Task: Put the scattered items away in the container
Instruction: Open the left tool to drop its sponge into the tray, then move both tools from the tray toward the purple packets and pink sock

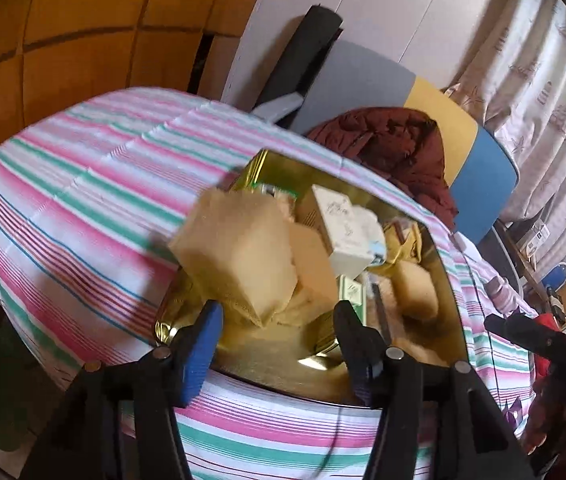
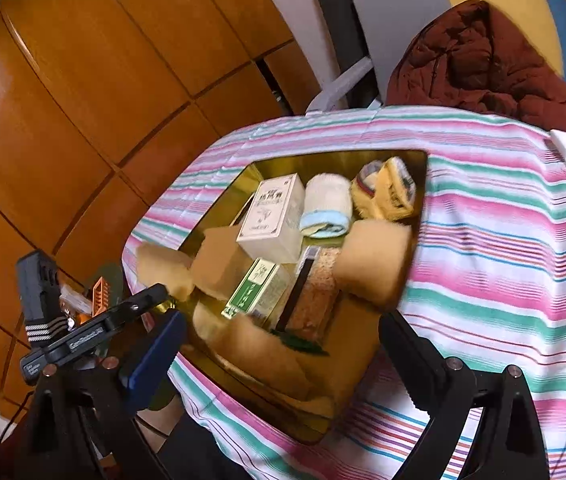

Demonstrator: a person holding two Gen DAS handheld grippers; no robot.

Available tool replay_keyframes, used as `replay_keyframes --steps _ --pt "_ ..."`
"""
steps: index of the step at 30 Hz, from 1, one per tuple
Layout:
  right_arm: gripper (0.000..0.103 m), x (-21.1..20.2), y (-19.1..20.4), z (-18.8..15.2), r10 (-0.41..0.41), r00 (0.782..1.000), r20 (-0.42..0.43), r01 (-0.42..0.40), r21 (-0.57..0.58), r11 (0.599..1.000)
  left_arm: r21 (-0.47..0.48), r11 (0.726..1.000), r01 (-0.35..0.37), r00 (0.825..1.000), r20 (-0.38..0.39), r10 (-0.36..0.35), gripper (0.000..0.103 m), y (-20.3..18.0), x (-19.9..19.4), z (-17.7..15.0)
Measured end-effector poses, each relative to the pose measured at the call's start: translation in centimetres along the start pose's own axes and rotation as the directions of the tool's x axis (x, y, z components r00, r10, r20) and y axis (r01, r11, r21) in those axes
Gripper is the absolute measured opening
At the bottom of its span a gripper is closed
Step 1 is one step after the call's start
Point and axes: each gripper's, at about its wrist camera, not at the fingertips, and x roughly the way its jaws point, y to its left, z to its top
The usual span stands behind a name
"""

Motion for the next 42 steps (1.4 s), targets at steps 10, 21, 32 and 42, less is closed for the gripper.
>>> replay_keyframes --steps 10,21,32,42 --pt "0.098 -4.8 -4.4 -0.2 -0.09 0.994 0.065 0.086 0.061 0.994 -0.007 0.999 0.036 0.996 0.079 -0.036 0.059 -1.6 -1.8 0.8" --pt "0.098 -15.0 -14.2 -4.0 -0.351 0.935 0.052 0.324 0.279 0.904 0.099 0.967 0.236 0.971 0.007 -0.238 0.064 -9.1 -0.5 0.0" --pt "0.099 -16.5 -19.0 -9.6 -0.209 0.967 -0.148 0.255 0.645 0.72 0.247 0.885 0.394 0.918 -0.145 -0.369 0.065 -18.2 0.7 -3.4" --pt "0.102 -12.8 -18.7 -10.8 -0.061 0.985 -0.164 0.158 0.677 0.719 0.265 0.852 0.452 0.888 -0.229 -0.399 0.066 -21.1 1.4 -5.6"
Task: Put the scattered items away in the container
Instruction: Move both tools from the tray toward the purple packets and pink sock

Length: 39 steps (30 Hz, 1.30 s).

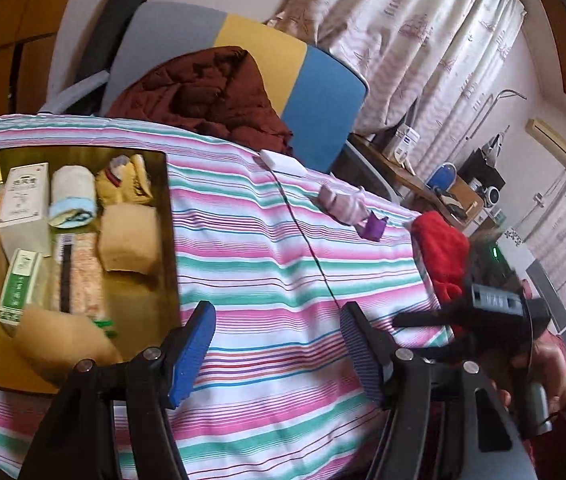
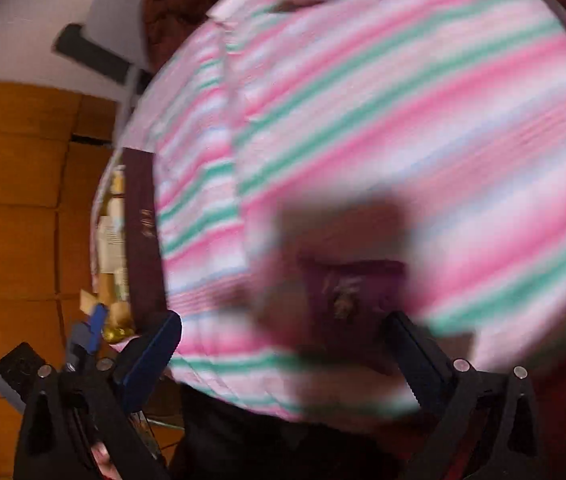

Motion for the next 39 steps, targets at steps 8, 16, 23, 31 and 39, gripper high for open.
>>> replay_keyframes --steps 8,16,23,31,39 --pt "0.102 -3.1 3.0 4.2 0.003 0.971 0.238 0.034 -0.152 0.988 0.08 0.997 0.003 0.999 -0.036 0.0 0.066 -2.5 2.3 0.4" --pt "0.102 -7.9 -1.3 12.2 -0.273 0.825 0.494 0.372 -0.113 0.921 0.102 0.992 0.071 0.988 -0.146 -0.056 0.067 -5.5 7.5 -0.1" --pt "0.102 -5.1 -3.7 18.2 -0.426 0.749 0.508 0.569 -0.164 0.806 0.223 0.969 0.108 0.976 -0.207 -0.062 0.067 -9.0 11.1 -1.1" --pt "0.081 -2.5 -5.9 21.8 -0.43 0.767 0.476 0.559 -0.167 0.812 0.237 0.958 0.164 0.957 -0.274 -0.096 0.067 -9.6 14.1 -2.2" --pt "0.055 -2.6 -6.5 21.9 -0.362 0.833 0.418 0.461 -0.165 0.872 0.26 0.949 0.176 0.961 -0.254 -0.109 0.068 -10.2 14.6 -2.4"
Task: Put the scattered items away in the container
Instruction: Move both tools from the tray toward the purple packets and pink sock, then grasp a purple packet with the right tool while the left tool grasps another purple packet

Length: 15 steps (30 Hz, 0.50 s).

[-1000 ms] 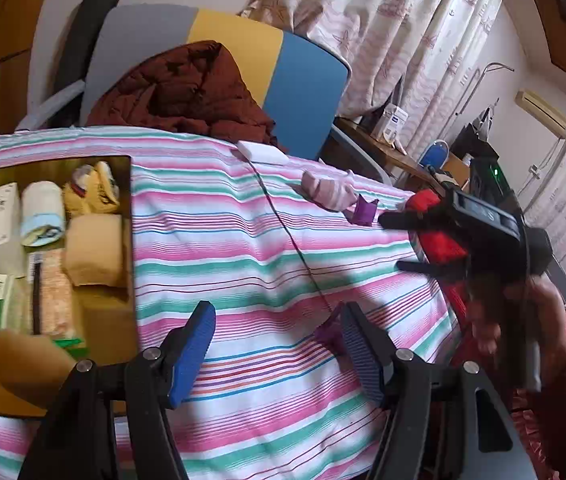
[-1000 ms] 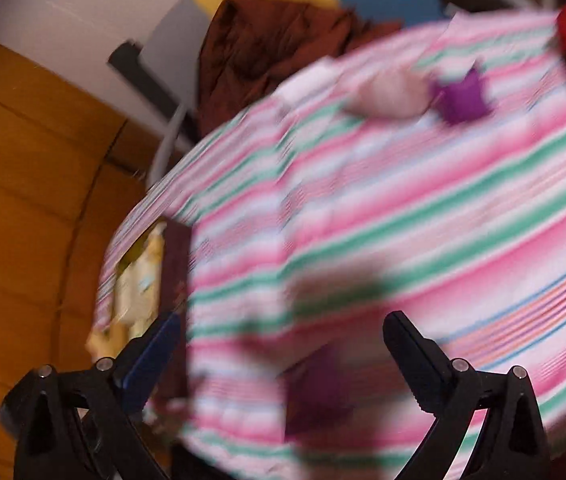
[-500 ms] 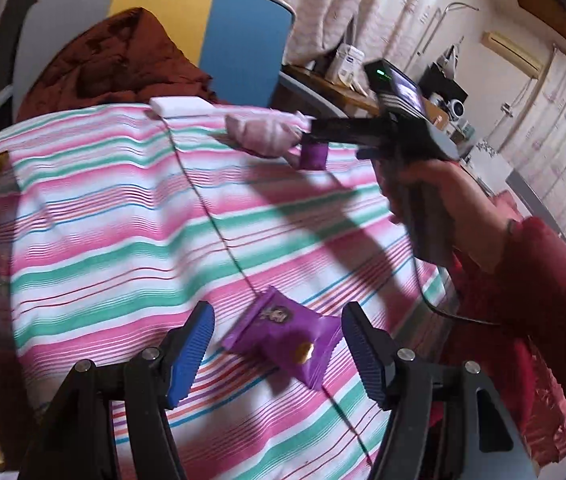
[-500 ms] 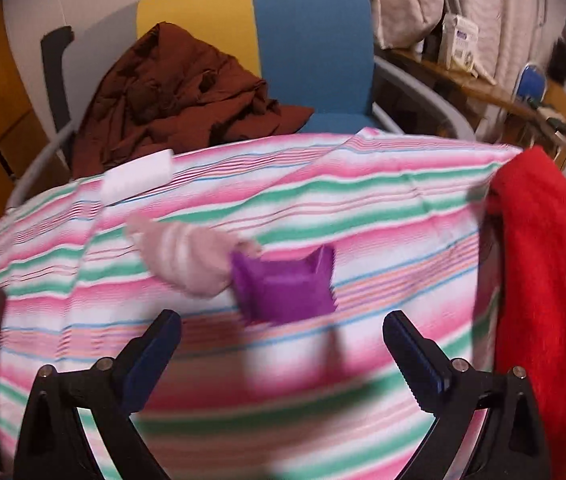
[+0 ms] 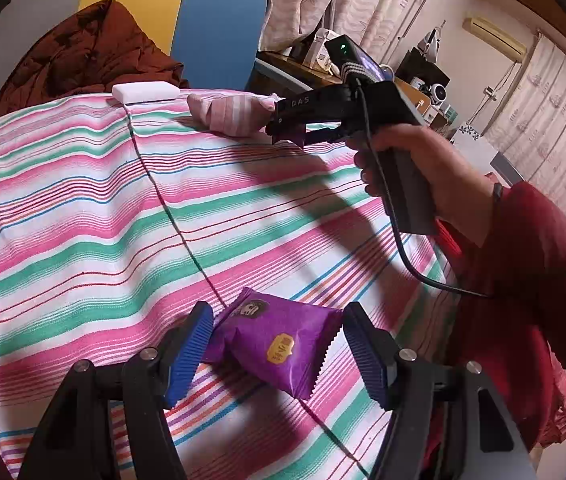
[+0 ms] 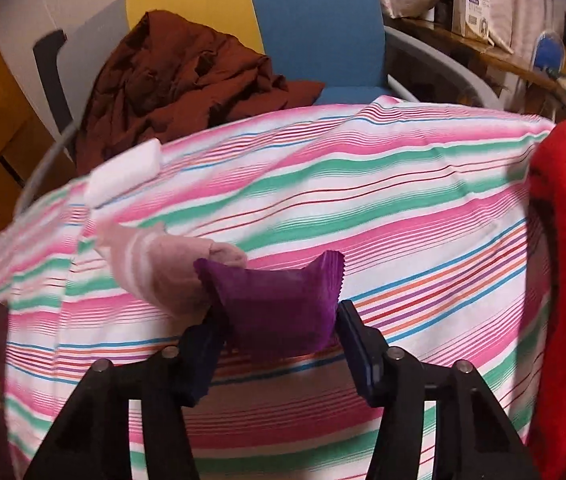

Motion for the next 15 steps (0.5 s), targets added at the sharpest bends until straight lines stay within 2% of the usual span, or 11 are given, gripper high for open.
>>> replay_keyframes --steps 5,11,13,14,15 --pt "0.055 -0.6 0.4 -0.4 0.02 1.0 -0.017 -0.02 0.019 1.0 0.005 1.0 0.006 1.0 0.014 -0.006 0.068 -0.2 -0.5 -0.4" --pt "0.055 -1.3 -0.1 -0.9 0.098 0.995 -0.02 -0.095 0.106 0.99 0.043 0.999 -0.016 1.0 -0.003 0.016 0.068 -0.7 0.3 -0.5" --pt "0.055 -1.7 0.0 -1.0 0.095 0.995 -0.007 -0.093 0.105 0.99 0.046 0.999 -0.018 1.0 -0.009 0.018 0.065 -0.6 0.7 -0.5" --pt "0.055 -1.8 0.1 -1.0 0.091 0.996 -0.001 -0.09 0.104 0.991 0.05 0.998 -0.028 1.0 0.0 0.028 0.059 -0.6 0.8 -0.5" --pt "0.055 -1.9 0.1 -1.0 0.091 0.996 0.0 -0.09 0.104 0.99 0.056 0.997 -0.046 0.999 0.007 0.046 0.046 -0.5 0.8 -0.5"
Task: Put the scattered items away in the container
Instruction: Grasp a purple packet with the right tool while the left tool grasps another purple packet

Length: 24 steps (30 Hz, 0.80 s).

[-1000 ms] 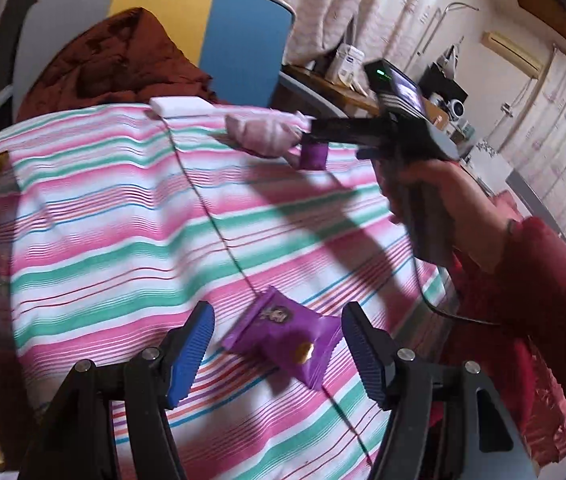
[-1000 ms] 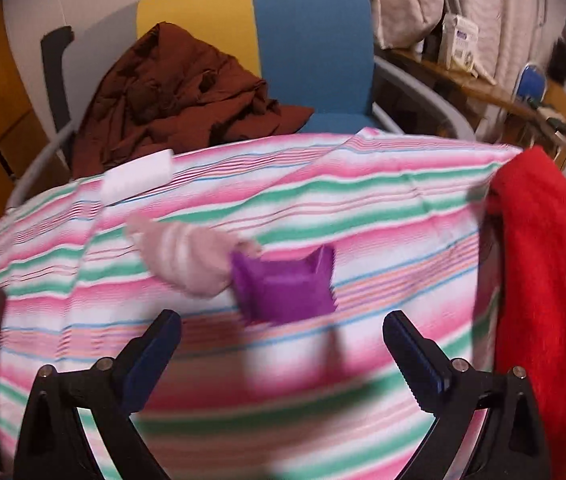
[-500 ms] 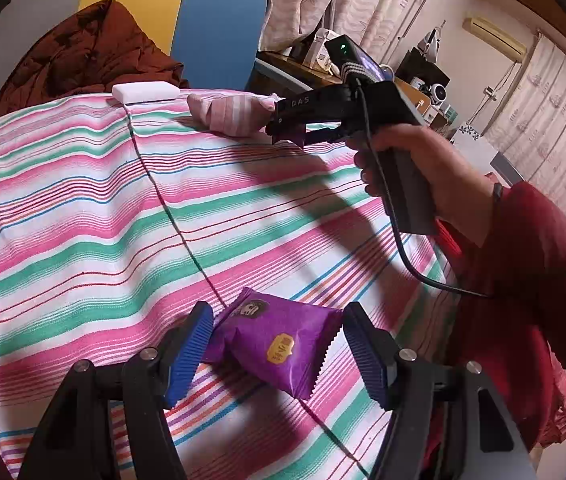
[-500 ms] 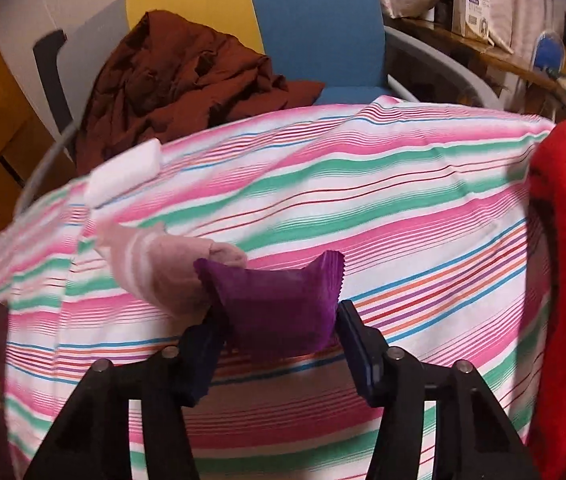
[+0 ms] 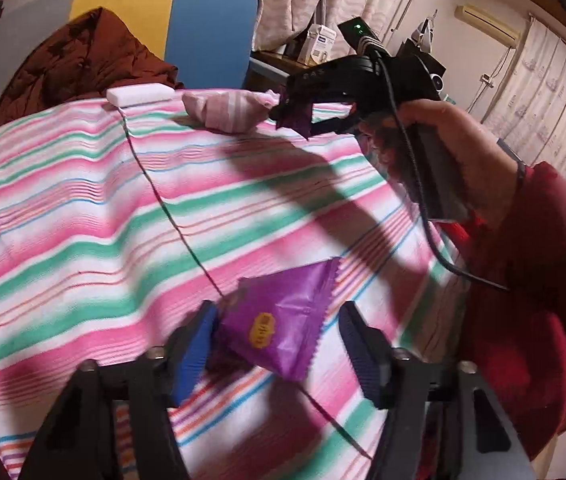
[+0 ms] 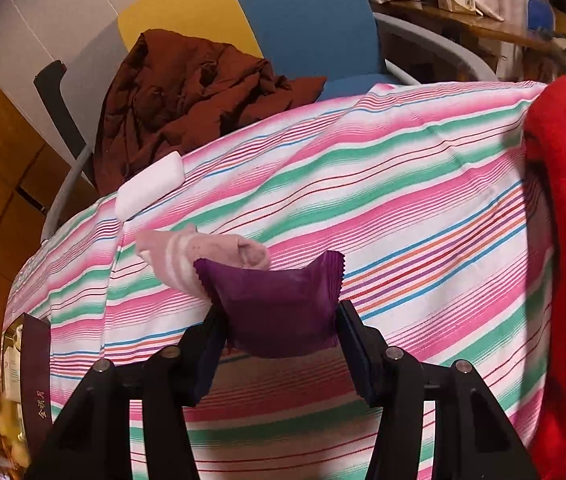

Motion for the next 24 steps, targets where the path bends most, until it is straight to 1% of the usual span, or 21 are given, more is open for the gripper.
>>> replay_keyframes --steps 1,2,3,4,5,8,10,13,18,24 --pt "0.055 -0.1 0.0 0.0 0.001 1.0 0.002 -0.001 0.003 1.0 0.003 1.0 -0.018 1.0 -0.004 0.018 0.041 0.2 0.1 0.0" --pt "0.055 -0.1 0.0 0.0 0.002 1.0 0.003 -0.002 0.004 1.0 -0.011 1.0 -0.016 1.0 -0.008 0.016 0.036 0.6 0.2 0.1" --pt "0.055 -0.1 -0.1 0.1 0.001 1.0 0.004 -0.001 0.002 1.0 -0.033 0.999 -0.005 1.0 -0.007 0.004 0.034 1.1 0.2 0.1" --pt "0.055 -0.1 0.0 0.1 -0.008 1.0 0.007 0.008 -0.003 1.0 -0.067 0.998 0.015 1.0 -0.002 -0.015 0.034 1.6 0.0 0.2" --pt "0.055 -0.1 0.1 0.1 -0.019 1.0 0.012 0.019 -0.01 1.0 -0.087 0.996 0.02 1.0 0.004 -0.02 0.033 2.0 -0.2 0.2" --pt "0.055 -0.4 0.2 0.2 -0.034 0.999 0.028 0.035 -0.029 0.999 -0.084 0.996 -0.009 1.0 0.021 0.011 0.033 2.2 -0.7 0.1" --pt "0.055 -0.6 0.3 0.2 -0.038 0.999 0.038 0.039 -0.035 0.999 -0.086 0.996 -0.011 0.999 0.032 0.014 0.03 2.2 -1.1 0.1" --pt "0.055 -0.9 0.3 0.2 -0.045 0.997 0.058 0.047 -0.031 0.998 -0.098 0.995 -0.009 0.998 0.057 0.014 0.03 2.3 -2.3 0.0" --pt "0.055 -1.9 -0.4 0.4 -0.019 0.994 0.108 0.019 0.002 1.0 -0.136 0.991 -0.005 0.995 0.096 0.018 0.03 3.2 -4.3 -0.2" --pt "0.053 -3.3 0.5 0.4 0.002 0.984 0.178 0.001 -0.021 1.0 -0.219 0.976 -0.014 0.986 0.16 0.05 0.03 5.7 -7.7 -0.7"
